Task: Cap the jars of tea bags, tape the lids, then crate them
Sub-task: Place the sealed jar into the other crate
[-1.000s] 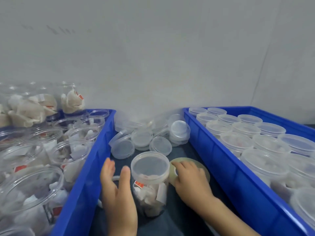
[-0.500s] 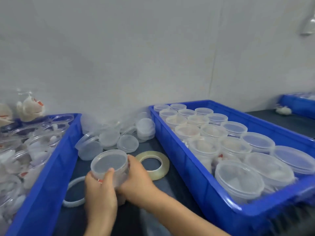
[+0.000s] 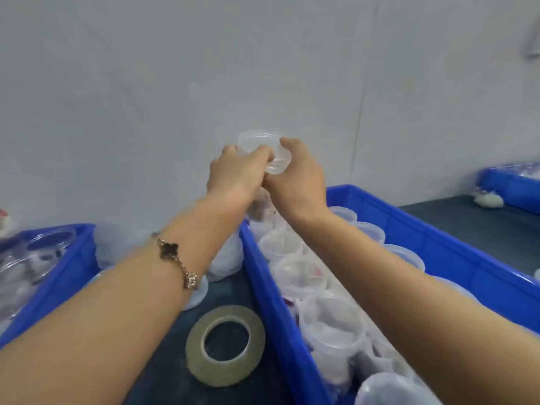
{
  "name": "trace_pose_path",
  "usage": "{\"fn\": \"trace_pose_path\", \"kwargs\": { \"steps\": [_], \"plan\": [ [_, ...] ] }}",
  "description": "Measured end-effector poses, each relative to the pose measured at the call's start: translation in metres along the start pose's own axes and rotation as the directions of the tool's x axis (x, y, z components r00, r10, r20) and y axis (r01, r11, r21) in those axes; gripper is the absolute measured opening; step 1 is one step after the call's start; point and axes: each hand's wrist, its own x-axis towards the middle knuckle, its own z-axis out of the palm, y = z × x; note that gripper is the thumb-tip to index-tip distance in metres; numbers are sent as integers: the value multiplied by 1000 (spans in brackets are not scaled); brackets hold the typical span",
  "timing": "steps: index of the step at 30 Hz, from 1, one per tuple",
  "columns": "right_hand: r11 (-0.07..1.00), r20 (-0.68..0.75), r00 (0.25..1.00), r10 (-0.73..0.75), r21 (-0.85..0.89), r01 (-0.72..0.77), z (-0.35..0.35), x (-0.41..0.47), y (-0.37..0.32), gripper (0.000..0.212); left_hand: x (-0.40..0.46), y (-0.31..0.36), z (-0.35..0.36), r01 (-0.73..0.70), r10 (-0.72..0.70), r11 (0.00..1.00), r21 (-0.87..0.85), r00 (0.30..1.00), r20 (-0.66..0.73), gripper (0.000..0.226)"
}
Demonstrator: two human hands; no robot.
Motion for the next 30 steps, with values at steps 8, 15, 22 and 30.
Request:
{"fn": "trace_pose_path", "kwargs": {
  "steps": [8,15,22,30],
  "plan": [
    [910,-195,981,-25,-411,-59,-31,118,121,64,117,-10,123,-442,377,861,252,887,267,49],
    [900,-134,981,138,-397,-180,-13,153,207,70,164,-78,156,-654,244,552,517,720,649,60],
    [619,62,920,388,-757,-209,11,131,240,54,164,-126,146,-622,116,537,570,724,680,50],
    [556,109,941,321,-826,-93,26,123,177,39,137,-120,86,-621,78,435,652,748,660,46]
  ]
}}
